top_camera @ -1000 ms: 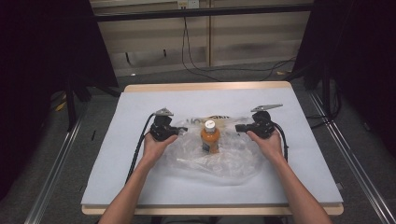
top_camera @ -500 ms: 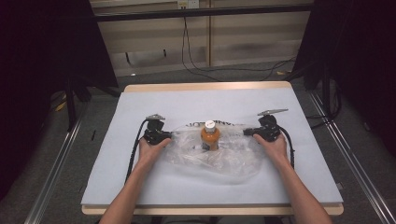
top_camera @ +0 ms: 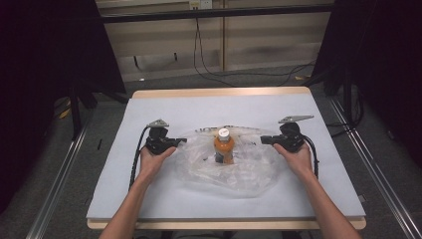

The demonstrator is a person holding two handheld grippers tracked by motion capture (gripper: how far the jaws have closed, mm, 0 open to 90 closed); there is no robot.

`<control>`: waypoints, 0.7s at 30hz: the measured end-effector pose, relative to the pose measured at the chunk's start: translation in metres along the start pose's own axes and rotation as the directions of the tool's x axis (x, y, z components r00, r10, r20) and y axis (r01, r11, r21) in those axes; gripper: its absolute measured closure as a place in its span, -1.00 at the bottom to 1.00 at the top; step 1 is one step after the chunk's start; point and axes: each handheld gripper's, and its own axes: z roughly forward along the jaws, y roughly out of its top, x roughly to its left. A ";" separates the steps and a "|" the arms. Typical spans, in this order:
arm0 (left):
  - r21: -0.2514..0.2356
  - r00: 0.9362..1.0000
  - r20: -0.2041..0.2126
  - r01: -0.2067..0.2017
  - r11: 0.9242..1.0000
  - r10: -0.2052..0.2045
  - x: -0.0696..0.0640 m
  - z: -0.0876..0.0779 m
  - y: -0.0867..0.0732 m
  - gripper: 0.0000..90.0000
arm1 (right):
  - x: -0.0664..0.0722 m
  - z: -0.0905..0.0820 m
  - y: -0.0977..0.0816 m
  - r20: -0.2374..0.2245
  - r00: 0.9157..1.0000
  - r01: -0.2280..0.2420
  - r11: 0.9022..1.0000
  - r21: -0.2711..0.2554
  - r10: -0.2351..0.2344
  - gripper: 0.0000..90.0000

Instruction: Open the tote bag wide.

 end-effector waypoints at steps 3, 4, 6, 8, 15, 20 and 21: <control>-0.022 1.000 0.024 -0.002 1.000 0.003 -0.004 -0.012 0.006 1.00 | 0.011 -0.007 0.006 -0.026 0.999 0.019 1.000 -0.015 -0.019 1.00; -0.023 0.999 0.032 -0.003 1.000 0.003 -0.004 -0.014 0.007 1.00 | 0.013 -0.009 0.008 -0.030 0.999 0.024 1.000 -0.016 -0.024 1.00; -0.019 0.999 0.027 -0.023 1.000 0.023 -0.005 -0.019 0.012 1.00 | 0.017 -0.010 0.011 -0.040 0.998 0.039 0.999 -0.008 -0.040 1.00; -0.035 0.999 0.030 -0.024 0.999 0.025 -0.006 -0.023 0.016 1.00 | 0.020 -0.010 0.015 -0.062 0.997 0.050 0.999 0.004 -0.050 1.00; -0.091 0.994 0.071 -0.078 0.993 0.085 -0.027 -0.032 0.035 1.00 | 0.030 -0.001 0.024 -0.111 0.991 0.079 0.996 0.035 -0.075 1.00; -0.038 0.977 0.149 -0.148 0.988 0.152 -0.054 -0.008 0.037 1.00 | 0.046 0.016 0.025 -0.159 0.982 0.116 0.990 0.076 -0.103 1.00; -0.012 0.973 0.161 -0.166 0.986 0.166 -0.059 -0.001 0.036 1.00 | 0.049 0.020 0.024 -0.165 0.980 0.124 0.988 0.088 -0.109 1.00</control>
